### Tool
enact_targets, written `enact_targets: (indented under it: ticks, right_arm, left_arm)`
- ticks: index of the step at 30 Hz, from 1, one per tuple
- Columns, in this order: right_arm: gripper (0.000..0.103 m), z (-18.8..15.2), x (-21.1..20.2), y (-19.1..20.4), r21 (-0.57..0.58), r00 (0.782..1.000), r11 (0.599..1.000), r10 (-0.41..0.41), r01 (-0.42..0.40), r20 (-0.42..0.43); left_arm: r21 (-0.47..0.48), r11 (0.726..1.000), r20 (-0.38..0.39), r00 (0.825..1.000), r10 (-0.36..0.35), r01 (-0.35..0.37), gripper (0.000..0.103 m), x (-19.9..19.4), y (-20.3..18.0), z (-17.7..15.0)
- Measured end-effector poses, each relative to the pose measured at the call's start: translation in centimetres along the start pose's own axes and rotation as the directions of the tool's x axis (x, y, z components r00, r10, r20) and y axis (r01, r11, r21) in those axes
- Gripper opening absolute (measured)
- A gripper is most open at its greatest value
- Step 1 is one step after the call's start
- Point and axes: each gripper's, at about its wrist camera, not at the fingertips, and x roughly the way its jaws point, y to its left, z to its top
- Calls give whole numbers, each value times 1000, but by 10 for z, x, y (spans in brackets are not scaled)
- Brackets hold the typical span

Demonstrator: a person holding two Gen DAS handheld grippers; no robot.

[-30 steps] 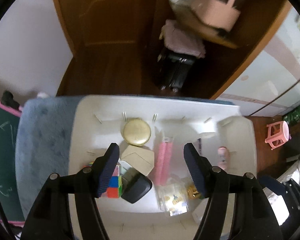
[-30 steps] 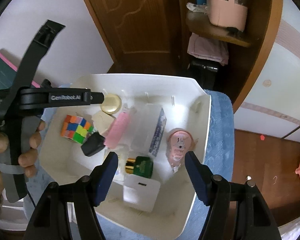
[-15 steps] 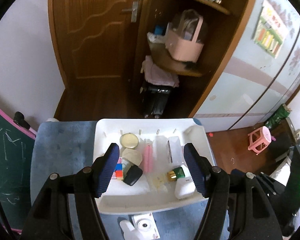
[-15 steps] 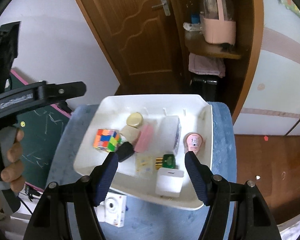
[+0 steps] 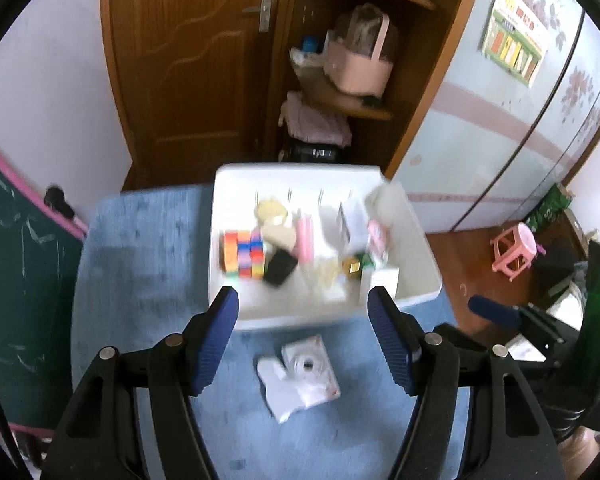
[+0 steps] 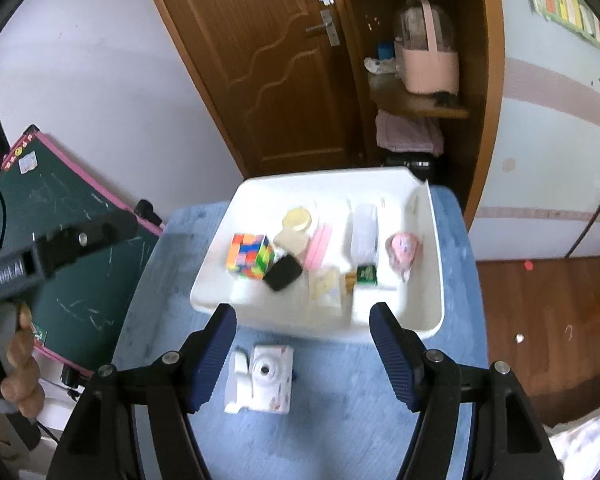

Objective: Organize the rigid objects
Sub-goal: 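Move both grippers back toward the white printed box and white cutout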

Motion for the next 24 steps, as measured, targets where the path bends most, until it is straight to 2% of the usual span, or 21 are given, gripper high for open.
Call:
enact_targets:
  ticks: [6,8,14,19,24]
  right_arm:
    - [70,-44,19,9,8,998,1000,-23,24,-52]
    - [70,-60,29,13,5,997,999,-35,36,-75]
    - [70,-98,57,21,-7,990,998,-61,60,-127]
    - [70,-119,78,28,-27,984,997,-81,78,-160]
    - [70,-132,91,31,-19,980,997,-83,81,-181]
  left_arm:
    - [-76,996,-133,989,-61,51,71,43,19,-48]
    - [-114,991,-185,978,-92,71,71,63,26,-63]
    - [-152,986,-292,950,-111,68,71,105,35,-91]
    - [-176,984,-347,932,-101,41,71,129,35,-102]
    - [-113,993,-384,923,-14,-32,71,143,21,-105]
